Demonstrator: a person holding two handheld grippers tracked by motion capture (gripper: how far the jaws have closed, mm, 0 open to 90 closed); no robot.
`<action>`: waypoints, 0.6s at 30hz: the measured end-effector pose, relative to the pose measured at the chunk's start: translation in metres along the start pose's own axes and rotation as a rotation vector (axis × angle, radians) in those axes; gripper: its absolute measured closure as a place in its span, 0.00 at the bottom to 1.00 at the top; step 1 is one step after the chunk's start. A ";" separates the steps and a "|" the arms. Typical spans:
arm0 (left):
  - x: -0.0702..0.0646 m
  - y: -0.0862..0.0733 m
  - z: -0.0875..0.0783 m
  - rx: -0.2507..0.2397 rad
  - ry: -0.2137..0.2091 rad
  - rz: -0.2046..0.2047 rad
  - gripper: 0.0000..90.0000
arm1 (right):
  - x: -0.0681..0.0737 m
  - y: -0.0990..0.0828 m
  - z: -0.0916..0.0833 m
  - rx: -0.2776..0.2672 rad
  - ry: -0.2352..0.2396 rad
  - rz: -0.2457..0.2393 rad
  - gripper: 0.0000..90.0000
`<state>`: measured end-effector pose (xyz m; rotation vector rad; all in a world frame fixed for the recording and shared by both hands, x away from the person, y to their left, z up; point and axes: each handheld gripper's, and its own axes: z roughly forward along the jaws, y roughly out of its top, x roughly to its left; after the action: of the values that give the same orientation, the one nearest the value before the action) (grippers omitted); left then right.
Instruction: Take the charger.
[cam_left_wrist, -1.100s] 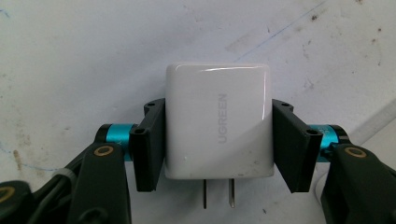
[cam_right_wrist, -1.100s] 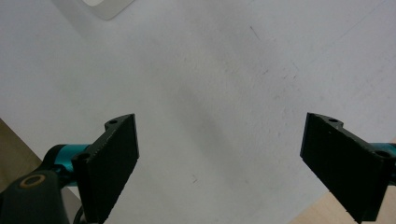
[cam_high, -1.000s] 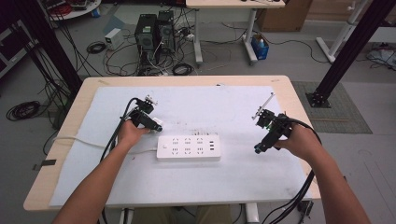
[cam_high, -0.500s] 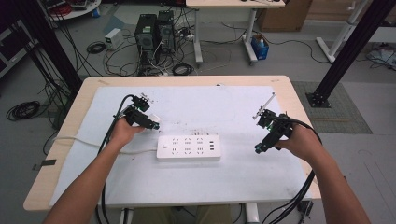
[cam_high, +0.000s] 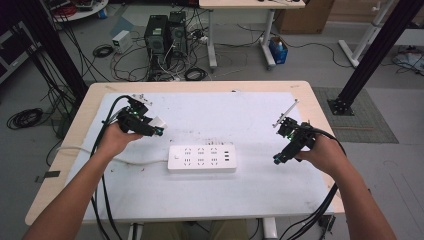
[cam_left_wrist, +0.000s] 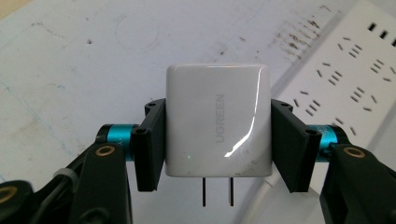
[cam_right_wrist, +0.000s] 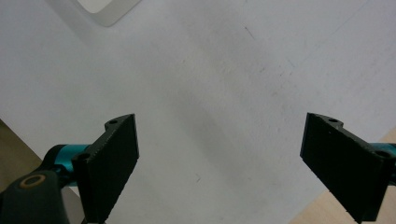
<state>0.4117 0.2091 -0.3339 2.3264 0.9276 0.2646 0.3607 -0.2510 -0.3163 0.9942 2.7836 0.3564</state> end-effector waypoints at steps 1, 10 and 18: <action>-0.002 0.000 -0.003 0.002 -0.002 0.010 0.47 | 0.000 0.000 0.000 0.001 0.001 0.005 0.12; -0.009 -0.001 -0.033 -0.006 -0.014 0.039 0.47 | 0.006 -0.002 -0.005 -0.012 -0.010 0.000 0.12; -0.016 -0.007 -0.052 -0.033 -0.014 0.044 0.47 | 0.011 0.000 -0.009 -0.022 -0.018 0.002 0.12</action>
<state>0.3757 0.2267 -0.2969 2.3174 0.8597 0.2799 0.3503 -0.2455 -0.3085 0.9899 2.7567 0.3753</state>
